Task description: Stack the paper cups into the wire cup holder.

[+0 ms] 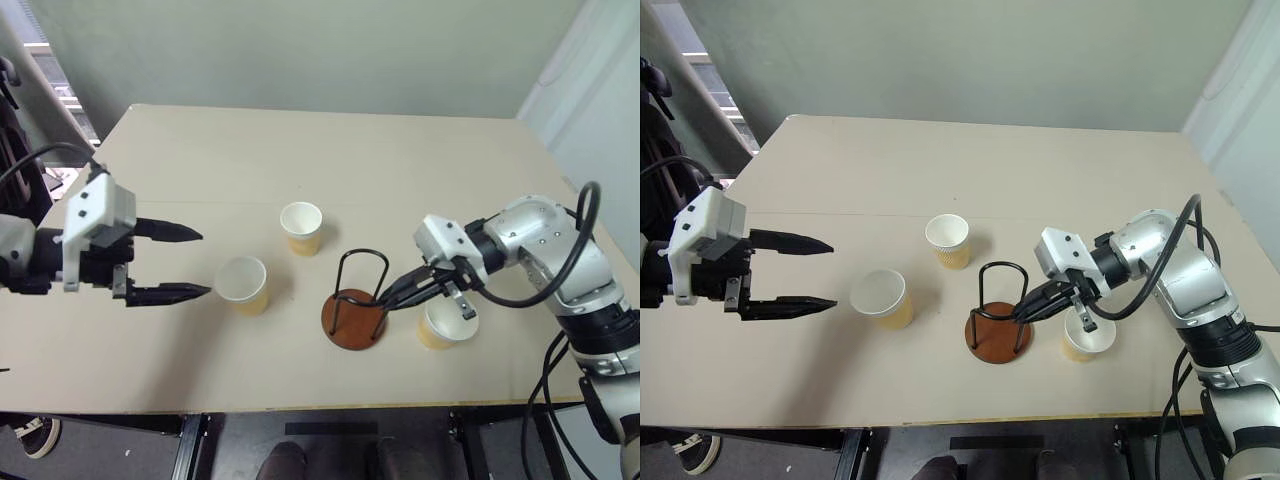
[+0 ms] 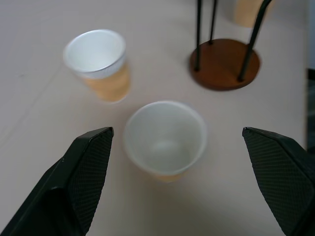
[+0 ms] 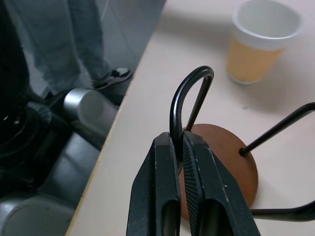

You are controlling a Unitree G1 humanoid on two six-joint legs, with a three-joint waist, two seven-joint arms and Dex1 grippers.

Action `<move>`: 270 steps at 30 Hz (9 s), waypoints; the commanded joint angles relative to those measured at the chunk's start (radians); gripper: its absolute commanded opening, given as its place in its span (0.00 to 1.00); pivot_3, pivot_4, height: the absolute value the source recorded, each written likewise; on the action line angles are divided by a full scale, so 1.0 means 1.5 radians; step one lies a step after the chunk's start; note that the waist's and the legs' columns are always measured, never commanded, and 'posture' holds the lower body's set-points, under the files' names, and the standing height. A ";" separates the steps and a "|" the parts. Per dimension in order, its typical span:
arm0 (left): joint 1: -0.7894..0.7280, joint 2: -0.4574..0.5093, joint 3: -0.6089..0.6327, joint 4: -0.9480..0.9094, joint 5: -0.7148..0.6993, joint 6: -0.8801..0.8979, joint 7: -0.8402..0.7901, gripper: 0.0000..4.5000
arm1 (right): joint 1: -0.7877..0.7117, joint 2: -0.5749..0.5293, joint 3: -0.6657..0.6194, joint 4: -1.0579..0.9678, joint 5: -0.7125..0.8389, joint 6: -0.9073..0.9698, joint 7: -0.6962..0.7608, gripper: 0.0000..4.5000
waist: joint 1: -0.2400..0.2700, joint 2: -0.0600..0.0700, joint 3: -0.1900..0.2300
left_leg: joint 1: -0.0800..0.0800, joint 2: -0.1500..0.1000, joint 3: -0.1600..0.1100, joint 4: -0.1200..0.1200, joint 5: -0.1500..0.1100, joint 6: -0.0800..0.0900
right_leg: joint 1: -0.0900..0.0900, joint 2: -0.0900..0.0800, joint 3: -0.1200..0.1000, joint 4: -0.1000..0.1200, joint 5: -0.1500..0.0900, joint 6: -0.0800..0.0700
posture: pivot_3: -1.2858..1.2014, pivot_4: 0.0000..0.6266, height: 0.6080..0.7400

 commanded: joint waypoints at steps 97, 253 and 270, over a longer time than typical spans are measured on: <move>-0.066 0.000 -0.059 -0.008 -0.010 -0.001 -0.058 1.00 | -0.215 -0.177 0.046 -0.057 0.135 -0.099 0.022 0.01 | -0.001 -0.001 0.000 | 0.000 0.004 -0.001 0.000 -0.001 0.000 | 0.001 0.007 0.002 -0.003 0.001 0.002 | 0.52 0.24 1.00; -0.637 -0.360 -0.470 0.560 0.330 -0.416 -0.126 0.98 | 0.231 -0.357 -0.540 -0.116 0.412 0.163 -0.179 1.00 | 0.032 0.002 -0.001 | -0.001 -0.001 0.009 0.014 -0.007 0.010 | 0.005 0.005 0.017 -0.005 0.003 0.018 | 0.52 0.24 1.00; -0.688 -0.471 -0.469 0.821 0.488 -0.546 -0.056 0.71 | 0.249 -0.359 -0.583 -0.146 0.424 0.193 -0.197 1.00 | 0.033 0.002 -0.001 | -0.002 -0.002 0.015 0.014 -0.008 0.012 | 0.003 0.005 0.018 -0.005 0.002 0.021 | 0.52 0.24 1.00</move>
